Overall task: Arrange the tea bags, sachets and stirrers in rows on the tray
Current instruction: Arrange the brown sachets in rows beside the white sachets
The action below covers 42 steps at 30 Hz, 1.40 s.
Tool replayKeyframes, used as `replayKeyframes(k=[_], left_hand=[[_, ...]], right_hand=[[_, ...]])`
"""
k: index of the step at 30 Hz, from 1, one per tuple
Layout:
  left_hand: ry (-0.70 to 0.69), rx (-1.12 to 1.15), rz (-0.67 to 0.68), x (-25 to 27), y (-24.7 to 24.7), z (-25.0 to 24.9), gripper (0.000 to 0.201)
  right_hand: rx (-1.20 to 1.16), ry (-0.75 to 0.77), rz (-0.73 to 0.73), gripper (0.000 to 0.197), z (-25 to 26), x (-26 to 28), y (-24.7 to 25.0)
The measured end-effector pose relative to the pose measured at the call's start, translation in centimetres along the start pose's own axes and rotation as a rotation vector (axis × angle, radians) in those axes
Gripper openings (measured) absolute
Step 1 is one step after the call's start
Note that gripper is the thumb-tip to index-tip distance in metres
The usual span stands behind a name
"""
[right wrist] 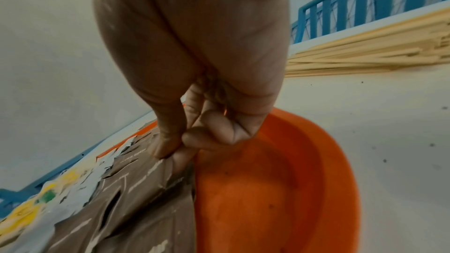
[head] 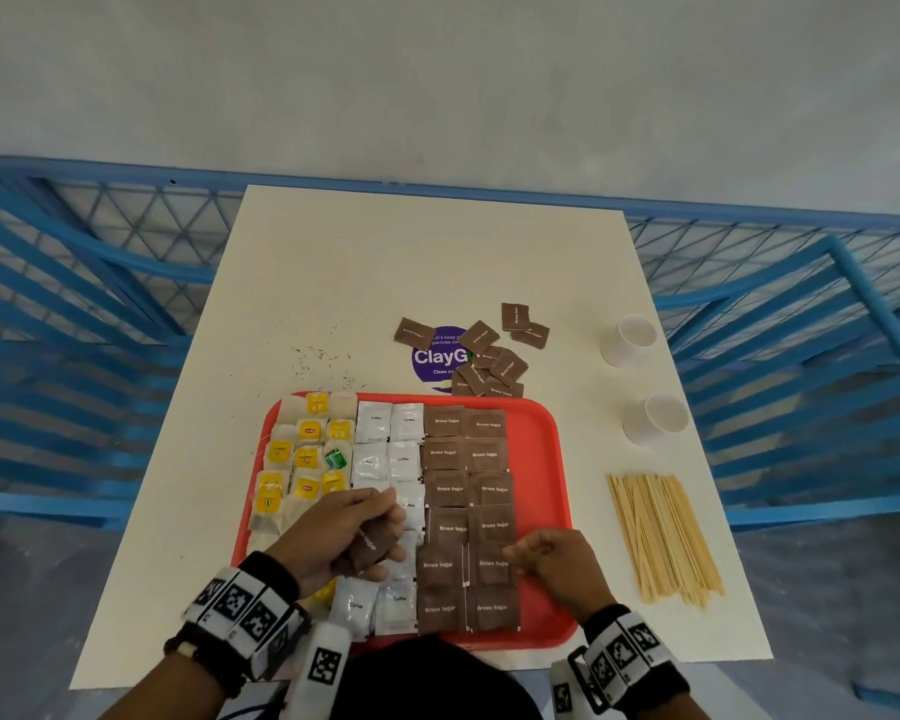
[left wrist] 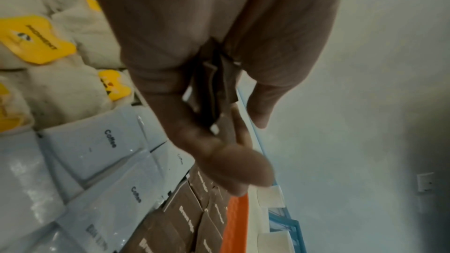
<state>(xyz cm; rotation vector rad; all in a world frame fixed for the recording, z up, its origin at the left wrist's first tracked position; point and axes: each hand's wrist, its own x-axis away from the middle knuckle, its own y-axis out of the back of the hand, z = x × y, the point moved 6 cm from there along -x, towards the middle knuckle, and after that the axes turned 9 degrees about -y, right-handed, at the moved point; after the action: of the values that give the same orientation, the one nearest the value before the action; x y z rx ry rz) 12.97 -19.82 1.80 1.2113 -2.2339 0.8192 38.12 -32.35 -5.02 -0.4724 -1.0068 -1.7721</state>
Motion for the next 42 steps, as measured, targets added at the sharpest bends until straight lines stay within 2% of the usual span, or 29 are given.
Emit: replayKeyframes(k=[2, 5, 7, 8, 10, 12, 13, 15, 19, 26, 30, 34, 36, 38, 42], left_hand=[[0.007, 0.104, 0.033, 0.2, -0.5, -0.2, 0.021], [-0.005, 0.22, 0.108, 0.4, -1.1, -0.8, 0.047], [-0.026, 0.215, 0.191, 0.7, -1.7, -1.3, 0.049], [-0.045, 0.197, 0.227, 0.8, -2.1, -1.6, 0.045], [-0.091, 0.15, 0.249, 0.9, -2.8, -2.1, 0.039], [-0.157, 0.034, 0.21, 0.9, -3.5, -2.8, 0.033], [-0.196, -0.054, 0.185, 1.0, -3.9, -3.2, 0.029], [-0.251, -0.189, 0.16, 1.2, -4.3, -3.8, 0.022], [-0.271, -0.251, 0.161, 1.5, -3.9, -4.2, 0.032], [-0.215, -0.337, 0.337, 1.8, -2.4, -3.8, 0.019], [-0.284, -0.474, 0.251, 1.5, -1.9, -4.6, 0.008], [-0.433, -0.746, 0.155, 1.3, -2.8, -5.9, 0.017], [-0.486, -0.717, 0.123, 1.4, -3.2, -6.3, 0.018], [-0.481, -0.589, 0.106, 1.6, -3.3, -6.2, 0.019], [-0.248, -0.147, 0.174, 2.0, -3.3, -4.5, 0.012]], right_hand=[[0.097, 0.005, -0.106, 0.03, 0.3, 0.3, 0.6], [0.156, 0.065, -0.223, 0.039, 1.9, 1.1, 1.2], [0.151, 0.173, -0.237, 0.045, 4.3, 2.2, 1.4], [0.134, 0.235, -0.203, 0.048, 5.7, 2.9, 1.2], [0.063, 0.341, -0.045, 0.045, 9.1, 5.0, 0.4], [0.005, 0.402, 0.135, 0.033, 11.9, 6.9, -0.8], [-0.012, 0.427, 0.18, 0.028, 12.9, 7.5, -1.3], [-0.055, 0.469, 0.196, 0.019, 14.0, 8.0, -1.4], [-0.147, 0.442, 0.233, 0.015, 14.1, 7.8, -0.5], [-0.106, 0.412, 0.317, 0.018, 13.8, 8.0, -0.3], [0.028, 0.492, 0.264, 0.019, 13.9, 7.9, -0.1], [0.124, 0.57, 0.264, 0.024, 14.1, 8.0, -0.6], [0.076, 0.54, 0.279, 0.02, 14.2, 7.9, -0.6], [0.032, 0.51, 0.325, 0.019, 14.1, 8.0, -1.0], [-0.017, 0.559, 0.381, 0.003, 14.6, 8.9, -1.4]])
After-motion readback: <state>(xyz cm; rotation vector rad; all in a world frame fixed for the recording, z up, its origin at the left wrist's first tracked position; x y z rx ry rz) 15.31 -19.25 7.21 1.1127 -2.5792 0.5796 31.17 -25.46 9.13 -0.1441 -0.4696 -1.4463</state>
